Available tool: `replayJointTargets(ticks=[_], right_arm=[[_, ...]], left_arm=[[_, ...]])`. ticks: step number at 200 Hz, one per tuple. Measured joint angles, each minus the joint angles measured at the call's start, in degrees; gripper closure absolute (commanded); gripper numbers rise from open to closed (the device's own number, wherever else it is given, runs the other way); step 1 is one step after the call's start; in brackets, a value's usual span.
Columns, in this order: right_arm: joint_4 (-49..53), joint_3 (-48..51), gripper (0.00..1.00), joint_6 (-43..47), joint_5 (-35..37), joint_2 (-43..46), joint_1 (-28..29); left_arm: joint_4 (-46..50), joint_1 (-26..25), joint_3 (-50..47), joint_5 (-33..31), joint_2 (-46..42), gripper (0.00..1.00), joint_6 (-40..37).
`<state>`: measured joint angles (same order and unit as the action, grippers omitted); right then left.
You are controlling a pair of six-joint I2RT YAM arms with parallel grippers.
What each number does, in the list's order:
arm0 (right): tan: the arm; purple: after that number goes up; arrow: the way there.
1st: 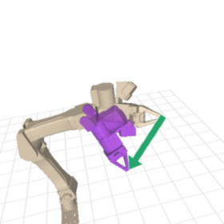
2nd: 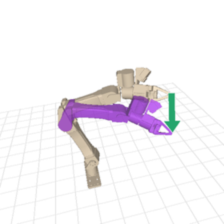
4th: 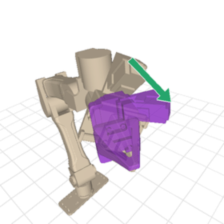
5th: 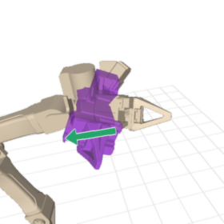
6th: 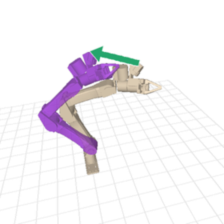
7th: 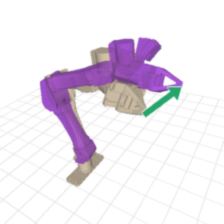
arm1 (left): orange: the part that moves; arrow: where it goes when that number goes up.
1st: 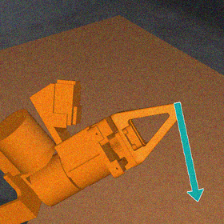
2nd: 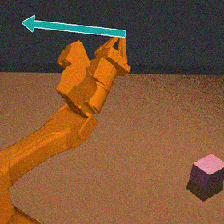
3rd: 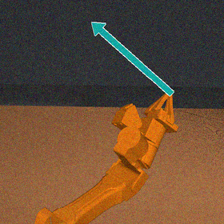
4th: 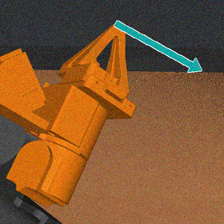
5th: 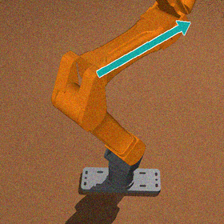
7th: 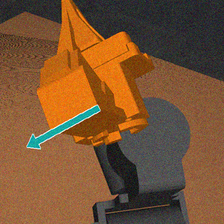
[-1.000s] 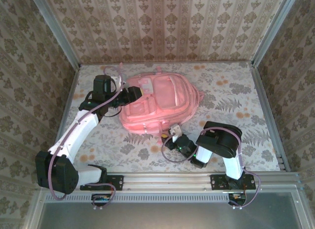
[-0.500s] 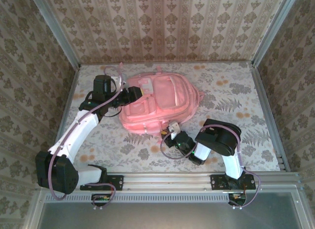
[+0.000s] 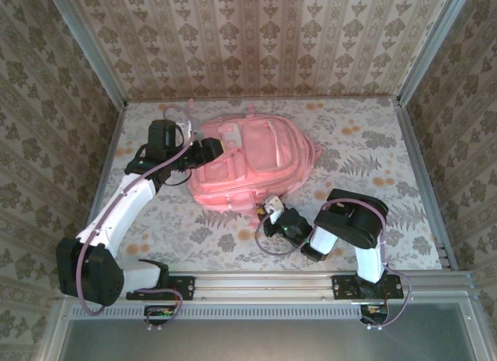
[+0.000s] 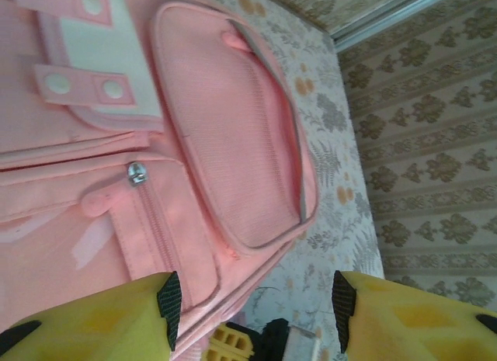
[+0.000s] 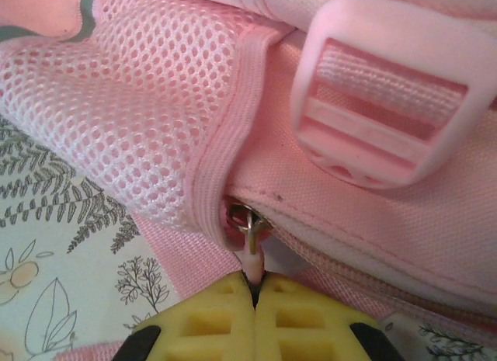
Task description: Pack the student bag
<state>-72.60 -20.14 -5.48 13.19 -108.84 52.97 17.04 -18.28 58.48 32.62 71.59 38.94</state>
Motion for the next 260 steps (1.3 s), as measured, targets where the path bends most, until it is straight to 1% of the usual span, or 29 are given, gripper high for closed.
replayJointTargets(ticks=[37,60,83,125,153,165,216,239,252,260], right_arm=[[5.1,0.8,0.99,3.8,-0.5,4.7,-0.1],[6.3,0.8,0.99,5.3,-2.5,5.2,-0.6],[6.7,0.7,0.97,5.6,-4.3,5.1,-1.3],[4.1,0.0,0.9,4.6,-5.8,1.1,-2.5],[1.5,-0.6,0.83,3.5,-6.0,-0.9,-2.7],[0.3,-0.8,0.78,3.0,-6.0,-1.9,-2.8],[-1.7,-1.7,0.76,1.3,-5.8,-3.7,-2.8],[-1.9,-2.6,0.73,0.5,-5.2,-4.4,-2.8],[-2.1,-3.2,0.74,-0.3,-4.4,-4.9,-2.8],[-2.2,-3.5,0.77,-0.7,-4.0,-5.3,-2.8]], left_arm=[[3.6,0.0,-0.9,-3.3,-2.4,0.42,-0.1],[4.4,0.0,-2.6,-4.0,-6.1,0.42,-0.1],[4.4,0.0,-3.7,-4.0,-7.5,0.42,-0.1],[4.5,0.0,-5.7,-4.0,-7.6,0.42,-0.1],[4.4,0.0,-5.7,-4.0,-7.6,0.42,-0.2],[4.4,0.0,-5.7,-4.0,-7.6,0.42,-0.2],[4.4,0.1,-5.7,-3.5,-7.6,0.42,-0.4],[4.4,0.1,-5.7,-3.3,-7.6,0.42,-0.4],[4.3,0.1,-5.9,-3.3,-7.6,0.42,-0.4],[4.2,0.1,-6.1,-3.3,-7.6,0.42,-0.4]])
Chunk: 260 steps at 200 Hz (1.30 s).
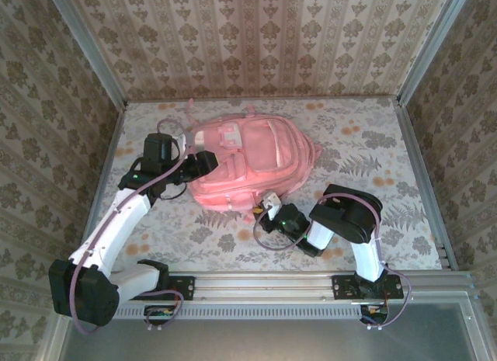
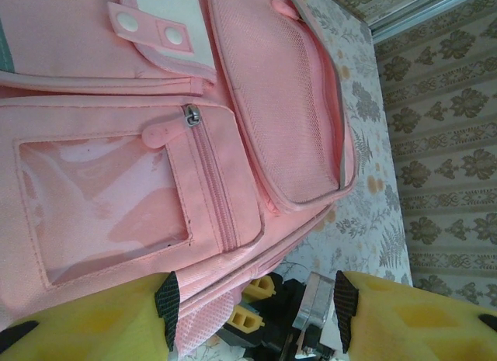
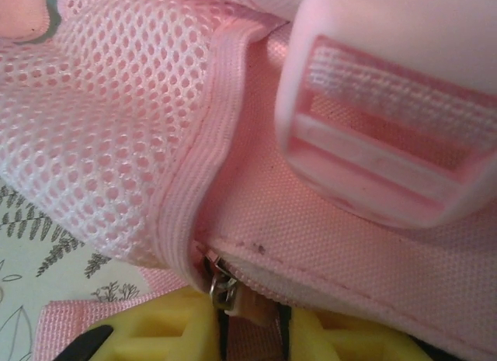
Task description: Pack the student bag
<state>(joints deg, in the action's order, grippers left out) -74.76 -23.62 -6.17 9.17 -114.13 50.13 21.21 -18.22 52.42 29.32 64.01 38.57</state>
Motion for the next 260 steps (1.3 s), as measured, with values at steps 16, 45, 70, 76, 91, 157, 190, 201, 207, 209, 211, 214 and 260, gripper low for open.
replayJointTargets(ticks=[16,45,70,76,91,157,190,201,207,209,211,214,260], right_arm=[[-0.5,-0.3,0.88,-0.5,1.1,-0.5,0.0],[-1.0,-0.3,0.98,-1.7,2.1,-0.8,0.1],[-1.4,0.9,1.0,-1.5,2.5,-0.2,0.0],[-1.2,1.5,1.0,-1.5,2.6,0.4,0.0],[1.6,2.3,1.0,-1.3,2.8,2.8,0.0],[18.7,0.7,1.0,-1.4,2.8,12.6,0.0],[19.7,0.6,1.0,-1.9,2.4,12.6,0.0],[19.7,0.6,1.0,-2.2,2.2,12.6,0.0],[19.7,0.6,1.0,-2.5,2.1,12.6,0.0],[19.7,0.6,1.0,-2.6,2.1,12.6,0.0],[19.7,0.6,1.0,-2.7,2.0,12.6,0.0],[19.7,0.6,1.0,-2.8,2.0,12.6,0.0],[19.7,0.6,1.0,-4.2,1.7,12.6,0.0]], left_arm=[[-0.2,0.0,-0.3,0.0,0.0,0.43,0.0],[0.0,0.0,-0.7,-0.3,0.0,0.42,0.0],[1.0,0.0,-0.7,-1.6,-0.2,0.4,0.0],[1.7,0.0,-0.7,-2.1,-0.5,0.39,0.2],[4.1,0.0,-1.0,-3.8,-1.6,0.38,1.3],[8.1,-0.8,-16.1,-6.7,-11.9,0.38,15.7],[5.7,-3.9,-21.5,-8.6,-16.1,0.41,22.0],[3.9,-4.8,-22.7,-9.3,-15.9,0.41,23.6],[2.9,-5.4,-23.2,-9.9,-15.6,0.41,24.4],[2.5,-5.6,-23.4,-10.1,-15.5,0.41,24.6],[2.1,-5.8,-23.6,-10.2,-15.3,0.41,24.9],[1.7,-6.1,-23.7,-10.6,-15.1,0.42,25.2],[-6.7,-9.7,-25.4,-14.3,-8.1,0.46,29.2]])
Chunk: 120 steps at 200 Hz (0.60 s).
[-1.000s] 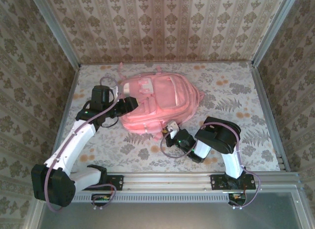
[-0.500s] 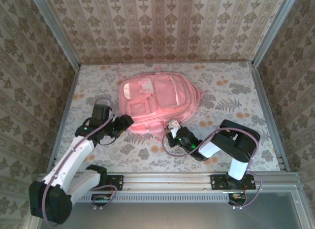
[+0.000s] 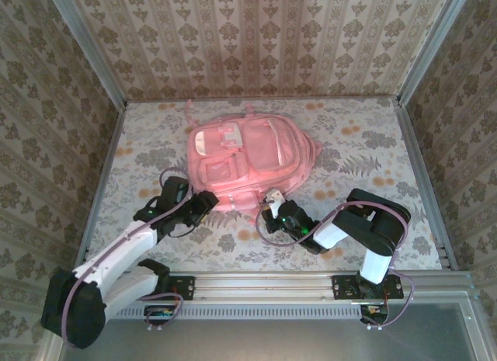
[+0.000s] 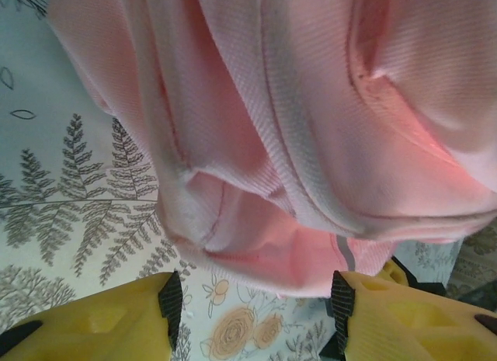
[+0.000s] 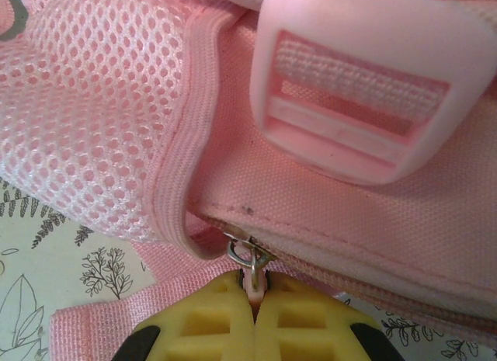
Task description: Pack the student bag
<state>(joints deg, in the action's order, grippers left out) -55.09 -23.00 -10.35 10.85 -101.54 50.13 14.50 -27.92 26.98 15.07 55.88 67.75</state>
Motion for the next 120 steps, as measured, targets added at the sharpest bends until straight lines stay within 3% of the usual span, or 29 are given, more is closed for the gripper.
replayJointTargets(ticks=[45,99,120], right_arm=[[-0.4,0.2,1.0,-1.5,-0.3,0.0,0.0],[0.5,0.1,1.0,-1.6,-0.3,0.0,0.3],[2.6,0.1,1.0,-0.9,-0.1,1.0,0.4]], left_arm=[[-4.6,-1.7,0.1,-3.3,6.6,0.51,1.4],[-3.0,-2.8,1.3,-11.6,7.8,0.91,2.2],[-1.6,-2.7,2.0,-15.0,6.9,1.0,1.8]])
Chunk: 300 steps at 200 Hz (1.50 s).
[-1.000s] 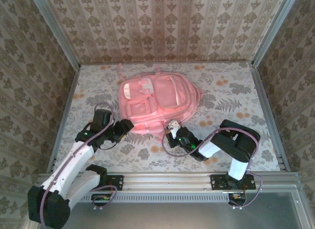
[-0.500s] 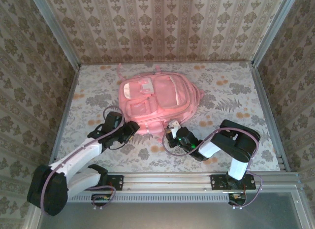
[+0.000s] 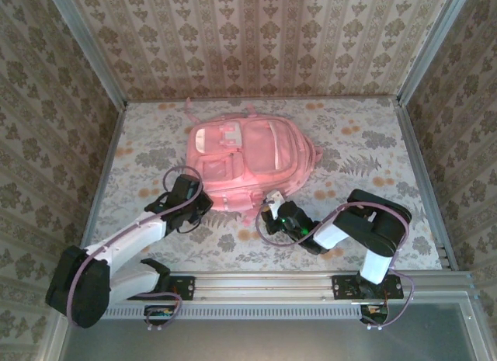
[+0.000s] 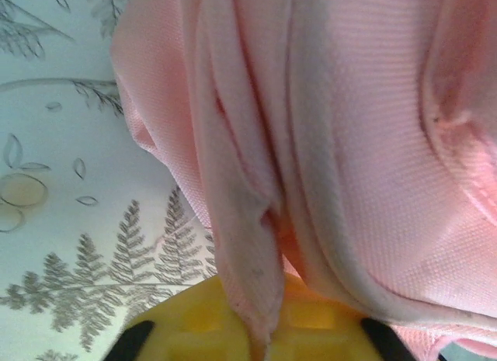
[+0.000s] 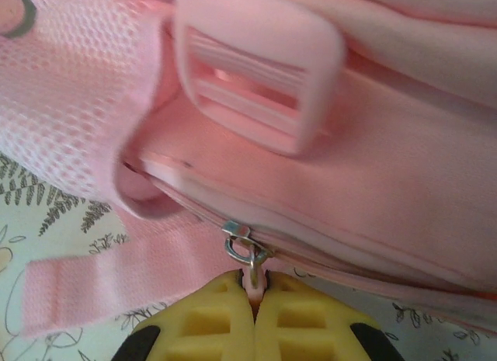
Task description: Pack the student bag
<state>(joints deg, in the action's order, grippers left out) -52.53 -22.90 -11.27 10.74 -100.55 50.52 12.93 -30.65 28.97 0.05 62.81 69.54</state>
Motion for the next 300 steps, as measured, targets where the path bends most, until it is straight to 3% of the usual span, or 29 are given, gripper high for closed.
replayJointTargets(ticks=[86,133,148,165,174,209,232,260,300], right_arm=[[8.7,0.0,1.0,2.3,0.1,4.9,0.0],[18.9,-1.2,1.0,1.0,-0.9,9.3,-2.6],[22.1,-2.2,1.0,2.0,-2.2,10.1,-2.5],[24.7,-3.1,1.0,3.8,-2.4,10.9,-1.0],[25.5,-3.7,1.0,4.8,-2.2,11.2,0.1],[27.7,-7.3,1.0,7.3,-1.0,10.9,5.3],[28.4,-11.0,1.0,7.4,-1.0,8.4,7.5],[29.2,-14.3,1.0,5.7,-1.4,4.9,8.5],[28.4,-14.5,1.0,2.4,-2.4,3.7,8.2]], left_arm=[[5.1,3.8,2.3,-2.9,-0.7,1.0,-3.7],[7.1,6.8,4.9,-2.4,2.1,1.0,-7.3],[8.4,7.2,7.5,-2.3,5.9,0.87,-9.0],[10.1,7.9,12.2,-2.4,11.4,0.62,-11.1],[11.8,8.3,15.9,-2.6,15.4,0.56,-13.1],[16.7,9.1,32.9,-2.6,29.4,0.48,-16.5],[16.4,8.5,38.7,-1.2,32.4,0.47,-17.2],[14.1,7.4,34.6,0.6,27.3,0.47,-16.5],[3.9,6.5,12.9,5.7,12.8,0.47,-9.2]])
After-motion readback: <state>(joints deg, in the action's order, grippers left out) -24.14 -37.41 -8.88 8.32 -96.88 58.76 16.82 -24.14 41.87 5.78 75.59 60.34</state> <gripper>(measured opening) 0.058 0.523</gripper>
